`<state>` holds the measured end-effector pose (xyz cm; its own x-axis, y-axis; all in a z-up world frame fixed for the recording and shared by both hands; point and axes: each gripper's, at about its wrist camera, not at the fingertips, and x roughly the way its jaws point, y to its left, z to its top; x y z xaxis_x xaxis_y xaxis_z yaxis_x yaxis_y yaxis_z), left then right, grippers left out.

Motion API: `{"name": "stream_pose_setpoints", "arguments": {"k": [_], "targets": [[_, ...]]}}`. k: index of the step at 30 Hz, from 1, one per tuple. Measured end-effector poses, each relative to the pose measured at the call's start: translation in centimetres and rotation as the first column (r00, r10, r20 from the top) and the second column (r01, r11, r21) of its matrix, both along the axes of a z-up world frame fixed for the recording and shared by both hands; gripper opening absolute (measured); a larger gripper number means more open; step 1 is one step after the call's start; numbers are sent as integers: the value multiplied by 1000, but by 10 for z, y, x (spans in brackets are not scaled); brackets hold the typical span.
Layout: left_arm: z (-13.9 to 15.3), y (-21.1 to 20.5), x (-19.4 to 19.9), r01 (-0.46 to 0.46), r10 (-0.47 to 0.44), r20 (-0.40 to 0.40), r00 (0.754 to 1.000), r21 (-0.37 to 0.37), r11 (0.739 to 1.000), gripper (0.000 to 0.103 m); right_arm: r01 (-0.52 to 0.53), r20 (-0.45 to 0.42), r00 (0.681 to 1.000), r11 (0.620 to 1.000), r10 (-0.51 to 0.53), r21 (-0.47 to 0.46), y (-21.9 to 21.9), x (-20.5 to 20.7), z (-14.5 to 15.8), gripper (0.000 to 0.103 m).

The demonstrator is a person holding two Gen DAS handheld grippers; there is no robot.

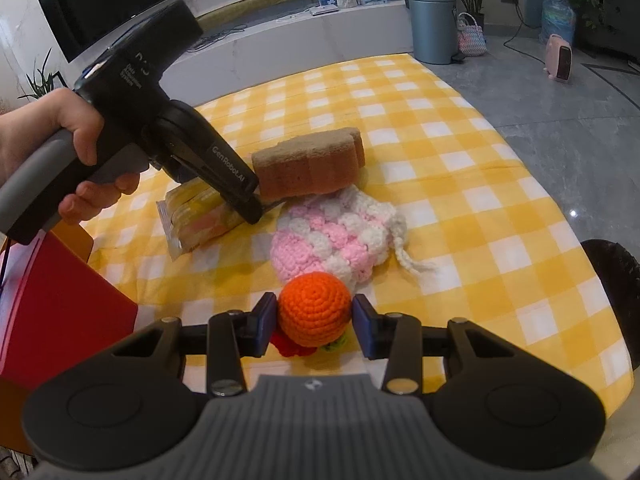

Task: Organize soft objects
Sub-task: 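Carry the orange ball and snack packet over the white box with both tools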

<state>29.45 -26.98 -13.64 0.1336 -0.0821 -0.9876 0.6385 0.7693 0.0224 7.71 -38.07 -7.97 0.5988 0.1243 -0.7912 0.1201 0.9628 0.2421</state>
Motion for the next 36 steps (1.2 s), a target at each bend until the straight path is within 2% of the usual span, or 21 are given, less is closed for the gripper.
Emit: {"name": "stream_pose_setpoints", "arguments": {"k": [6,11,19,27,36], "targets": [[4,-3,-13,-47,48,-15,999,42,998,62,-6,8,1000,1000,6,19,-3,-1,-1,41],[8,2,-31,-12,12,0,1000,95,995,61,2,27,1000,999,-2,33,-5,-2,1,41],[25,19,-51,-20,19,13,1000,93,996,60,2,42,999,999,-3,34,-6,-2,5,41],[56,31,-81,73,-73,43,996,-8,997,60,-1,46,999,999,-1,35,-5,-1,5,41],[82,36,-112,151,-145,57,988,-108,983,60,12,59,998,999,-15,43,-8,-2,7,41]]}}
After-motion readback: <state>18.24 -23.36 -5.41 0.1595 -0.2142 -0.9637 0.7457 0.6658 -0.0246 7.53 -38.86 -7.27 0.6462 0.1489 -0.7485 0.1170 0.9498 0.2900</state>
